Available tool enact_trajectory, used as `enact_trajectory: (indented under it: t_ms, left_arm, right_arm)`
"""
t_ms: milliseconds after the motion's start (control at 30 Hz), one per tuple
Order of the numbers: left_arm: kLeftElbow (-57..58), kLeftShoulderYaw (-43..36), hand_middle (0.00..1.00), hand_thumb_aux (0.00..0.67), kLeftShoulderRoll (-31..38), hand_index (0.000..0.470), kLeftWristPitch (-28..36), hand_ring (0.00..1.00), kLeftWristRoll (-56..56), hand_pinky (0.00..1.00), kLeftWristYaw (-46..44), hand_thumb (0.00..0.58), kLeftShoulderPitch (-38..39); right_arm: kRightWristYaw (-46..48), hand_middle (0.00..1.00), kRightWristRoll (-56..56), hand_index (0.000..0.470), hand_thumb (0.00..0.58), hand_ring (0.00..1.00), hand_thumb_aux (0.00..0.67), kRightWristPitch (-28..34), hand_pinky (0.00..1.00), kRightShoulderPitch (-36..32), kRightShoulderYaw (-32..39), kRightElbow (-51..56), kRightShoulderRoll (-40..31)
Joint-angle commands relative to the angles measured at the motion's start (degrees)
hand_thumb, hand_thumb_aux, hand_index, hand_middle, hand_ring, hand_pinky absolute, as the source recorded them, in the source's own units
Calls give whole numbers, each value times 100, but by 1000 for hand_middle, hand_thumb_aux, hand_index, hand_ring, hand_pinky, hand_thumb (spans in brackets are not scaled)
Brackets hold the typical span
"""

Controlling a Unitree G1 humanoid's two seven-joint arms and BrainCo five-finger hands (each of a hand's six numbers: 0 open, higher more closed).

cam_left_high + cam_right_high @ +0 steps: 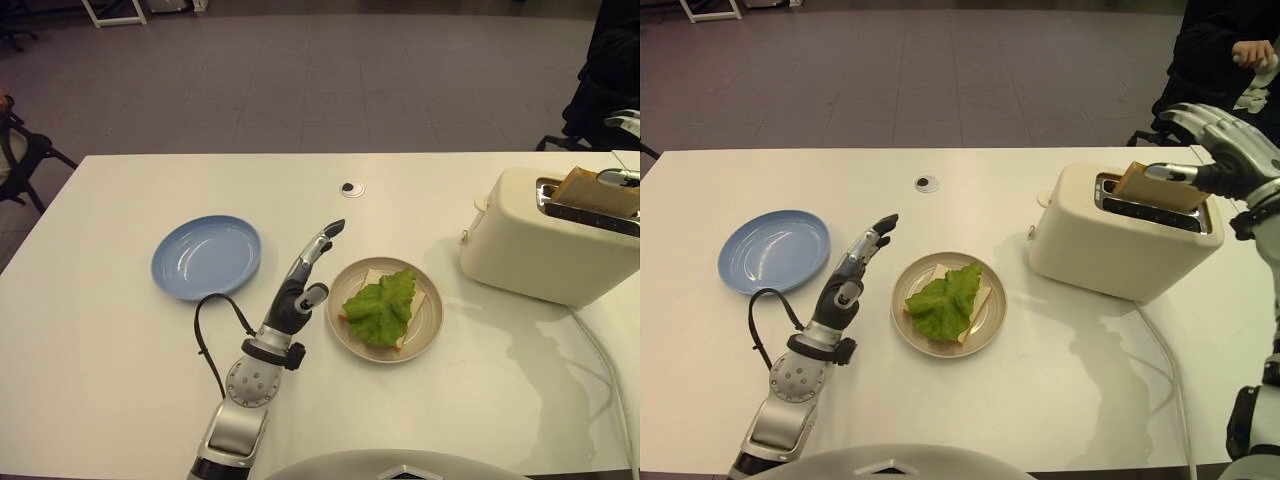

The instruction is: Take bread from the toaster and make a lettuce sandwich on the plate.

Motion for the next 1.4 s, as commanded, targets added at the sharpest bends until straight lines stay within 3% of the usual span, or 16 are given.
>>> enact_trajectory:
  t_ms: [33,67,100,133,167,333,600,633,667,700,733,767,800,867,1267,1400]
  left_arm:
    - [90,-2,0,0,-37,0,-27,0,-10,0,-101,0,39]
    - [91,-2,0,0,-47,0,-29,0,-15,0,-122,0,39]
    - [92,-2,0,0,-54,0,-26,0,-20,0,-142,0,39]
    - [96,-7,0,0,-59,0,-24,0,-19,0,-159,0,42]
    - [99,-10,0,0,-65,0,-21,0,-16,0,-177,0,45]
    - [154,11,0,0,-98,0,-24,0,-20,0,-257,0,34]
    - [266,13,0,0,-130,0,-54,0,20,0,-305,0,56]
    - [270,12,0,0,-133,0,-56,0,25,0,-307,0,59]
    - [277,11,0,0,-135,0,-58,0,30,0,-311,0,60]
    - [283,10,0,0,-136,0,-59,0,33,0,-315,0,60]
    - [285,11,0,0,-138,0,-59,0,37,0,-318,0,60]
    - [287,11,0,0,-139,0,-58,0,39,0,-321,0,61]
    - [278,11,0,0,-139,0,-57,0,42,0,-322,0,70]
    - [268,12,0,0,-140,0,-56,0,46,0,-324,0,82]
    - [297,-2,0,0,-134,0,-77,0,69,0,-340,0,89]
    - [324,-12,0,0,-150,0,-98,0,91,0,-319,0,92]
  right_arm:
    - [-475,0,-389,0,0,0,0,-257,0,-391,590,1009,-13]
    - [-554,0,-445,0,0,0,0,-320,0,-444,739,1212,34]
    - [-573,0,-453,203,392,0,289,-397,0,-481,860,1351,75]
    - [-563,0,-427,288,493,0,410,-484,0,-503,949,1440,114]
    - [-562,0,-398,352,543,0,502,-565,0,-525,1027,1502,137]
    - [-526,0,-86,470,580,0,670,-843,0,-612,1135,1610,198]
    - [-119,0,505,459,580,0,654,-1158,0,-628,1056,1428,177]
    - [-69,0,539,365,551,0,520,-1177,0,-613,1061,1410,178]
    - [-24,0,571,251,454,0,357,-1190,0,-592,1065,1391,182]
    - [16,0,602,90,201,0,129,-1196,0,-576,1069,1377,186]
    - [48,0,629,85,190,0,121,-1198,0,-567,1070,1367,188]
    - [75,0,652,182,363,0,260,-1196,0,-564,1069,1364,190]
    - [98,0,669,323,523,0,460,-1188,0,-576,1069,1361,191]
    - [122,0,689,470,580,0,670,-1165,0,-602,1068,1355,191]
    - [210,0,894,470,580,0,670,-1100,0,-759,935,1138,77]
    - [1218,0,1975,470,580,0,670,-953,0,-1070,489,759,-49]
